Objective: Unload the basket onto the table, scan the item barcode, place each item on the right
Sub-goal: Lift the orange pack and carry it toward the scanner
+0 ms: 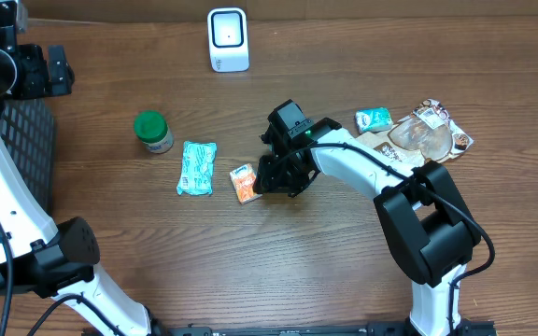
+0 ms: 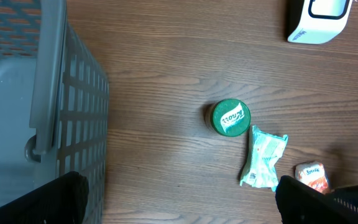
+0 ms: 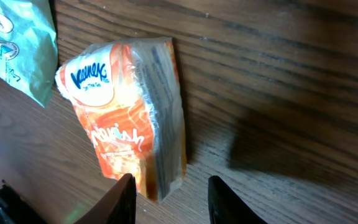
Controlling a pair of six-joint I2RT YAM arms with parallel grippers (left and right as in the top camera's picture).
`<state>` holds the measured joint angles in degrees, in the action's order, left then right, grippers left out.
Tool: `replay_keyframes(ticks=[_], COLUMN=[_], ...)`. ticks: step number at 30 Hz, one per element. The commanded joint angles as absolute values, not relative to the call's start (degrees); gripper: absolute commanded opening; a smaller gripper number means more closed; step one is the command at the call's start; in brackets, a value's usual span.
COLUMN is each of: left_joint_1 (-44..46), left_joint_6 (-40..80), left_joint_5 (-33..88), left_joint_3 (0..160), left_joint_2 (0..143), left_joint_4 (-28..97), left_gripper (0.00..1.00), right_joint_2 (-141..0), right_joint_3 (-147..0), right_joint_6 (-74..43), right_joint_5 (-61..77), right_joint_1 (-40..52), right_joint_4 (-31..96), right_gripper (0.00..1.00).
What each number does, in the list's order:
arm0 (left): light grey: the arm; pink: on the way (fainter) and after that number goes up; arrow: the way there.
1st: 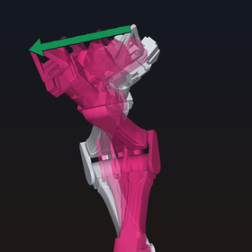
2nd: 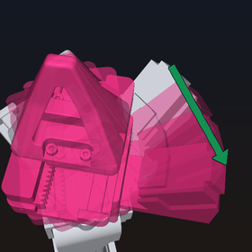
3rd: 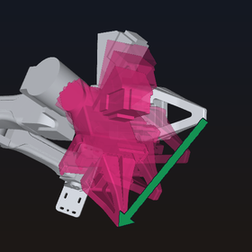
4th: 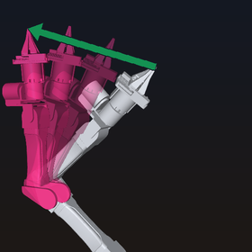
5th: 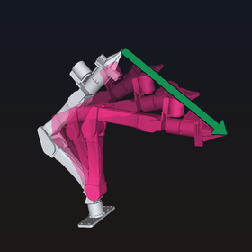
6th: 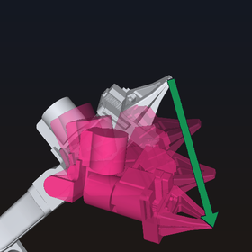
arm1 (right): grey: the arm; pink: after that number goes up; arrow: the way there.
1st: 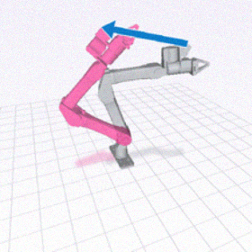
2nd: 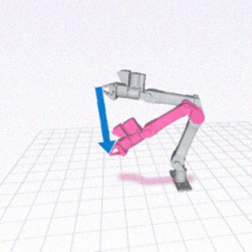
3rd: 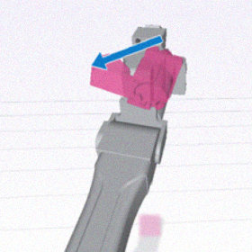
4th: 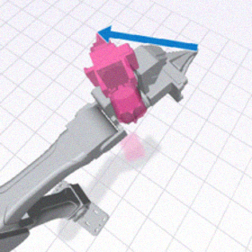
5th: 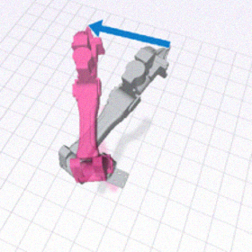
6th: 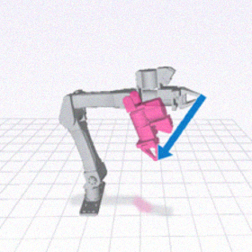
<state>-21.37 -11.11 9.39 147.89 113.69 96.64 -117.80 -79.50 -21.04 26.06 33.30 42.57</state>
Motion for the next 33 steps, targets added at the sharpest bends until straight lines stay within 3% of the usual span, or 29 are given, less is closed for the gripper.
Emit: replay_keyframes(ticks=[1, 17, 20, 23, 24, 33], left_joint_1=[-21.3, -21.3, -21.3, -21.3, -21.3, -21.3], left_joint_6=[-11.6, -11.6, -11.6, -11.6, -11.6, -11.6], left_joint_5=[10.0, 10.0, 10.0, 10.0, 10.0, 10.0], left_joint_3=[148.1, 148.1, 148.1, 148.1, 148.1, 148.1], left_joint_2=[113.6, 113.6, 113.6, 113.6, 113.6, 113.6], left_joint_4=[96.6, 96.6, 96.6, 96.6, 96.6, 96.6], left_gripper=[0.99, 1.00, 0.99, 1.00, 1.00, 1.00], right_joint_2=[-115.5, -119.6, -120.3, -120.2, -120.2, -115.2], right_joint_3=[-80.8, -80.6, -80.5, -80.5, -80.6, -86.7], right_joint_6=[-22.7, -28.8, -28.8, -28.7, -28.7, -12.9], right_joint_5=[27.1, 23.6, 23.6, 23.7, 23.7, 34.2], right_joint_1=[33.1, 36.4, 36.8, 36.2, 35.8, 23.5], right_joint_4=[41.8, 38.2, 38.4, 39.1, 39.5, 56.4], right_gripper=[0.34, 0.27, 0.20, 0.04, 0.04, 0.04])
